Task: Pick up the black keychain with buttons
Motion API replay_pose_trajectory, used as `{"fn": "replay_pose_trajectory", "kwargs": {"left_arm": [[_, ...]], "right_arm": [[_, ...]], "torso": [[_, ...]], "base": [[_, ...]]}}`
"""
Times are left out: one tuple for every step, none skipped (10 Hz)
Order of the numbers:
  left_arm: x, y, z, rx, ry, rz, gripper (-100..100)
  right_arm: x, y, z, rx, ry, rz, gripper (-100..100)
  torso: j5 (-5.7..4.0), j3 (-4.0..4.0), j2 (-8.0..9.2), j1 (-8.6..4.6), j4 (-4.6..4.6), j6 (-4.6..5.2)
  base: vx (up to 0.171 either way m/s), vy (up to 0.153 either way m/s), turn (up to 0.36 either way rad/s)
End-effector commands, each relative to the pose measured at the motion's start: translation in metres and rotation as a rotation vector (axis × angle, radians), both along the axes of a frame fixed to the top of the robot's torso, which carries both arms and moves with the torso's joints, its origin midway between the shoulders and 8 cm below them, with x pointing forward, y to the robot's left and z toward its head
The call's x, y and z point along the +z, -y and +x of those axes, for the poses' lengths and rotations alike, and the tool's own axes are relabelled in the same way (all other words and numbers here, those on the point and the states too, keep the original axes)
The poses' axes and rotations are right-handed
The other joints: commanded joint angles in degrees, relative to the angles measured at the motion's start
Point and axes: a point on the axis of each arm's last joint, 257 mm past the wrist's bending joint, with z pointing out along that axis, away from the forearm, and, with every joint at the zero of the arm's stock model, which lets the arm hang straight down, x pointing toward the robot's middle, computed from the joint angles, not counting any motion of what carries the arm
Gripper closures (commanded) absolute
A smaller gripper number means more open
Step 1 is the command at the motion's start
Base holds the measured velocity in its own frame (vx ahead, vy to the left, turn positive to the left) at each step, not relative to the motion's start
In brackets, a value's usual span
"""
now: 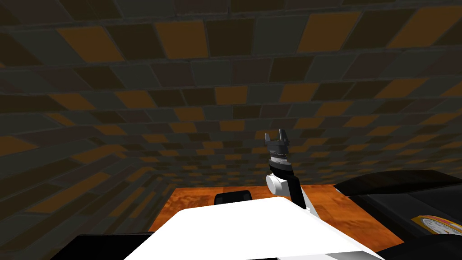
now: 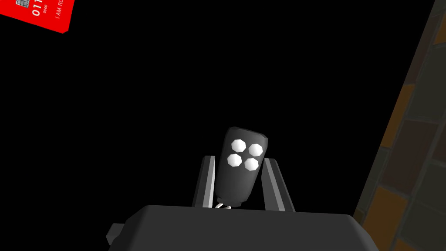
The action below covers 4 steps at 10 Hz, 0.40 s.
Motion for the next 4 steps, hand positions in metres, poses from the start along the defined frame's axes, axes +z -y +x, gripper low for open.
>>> {"fn": "replay_pose_trajectory", "kwargs": {"left_arm": [[0.0073,-0.0049,-0.0037,-0.011,-0.002,0.0,100],[0.0119,-0.0077,-0.0049,-0.018,-0.003,0.0,100],[0.0097,-0.0069,-0.0037,-0.012,-0.003,0.0,100],[0.0102,-0.0071,-0.004,-0.013,-0.004,0.0,0]], "right_arm": [[0.0,0.0,0.0,0.0,0.0,0.0,0],[0.0,0.0,0.0,0.0,0.0,0.0,0],[0.0,0.0,0.0,0.0,0.0,0.0,0],[0.0,0.0,0.0,0.0,0.0,0.0,0]], "torso": [[0.0,0.0,0.0,0.0,0.0,0.0],[-0.01,-0.01,-0.02,-0.06,0.0,0.02],[-0.01,-0.01,-0.03,-0.12,0.01,0.04],[0.02,0.02,0.02,-0.04,0.02,0.07]], "base": [[0.041,-0.033,0.089],[0.041,-0.047,0.058],[0.017,-0.022,0.016],[0.0,0.0,0.0]]}}
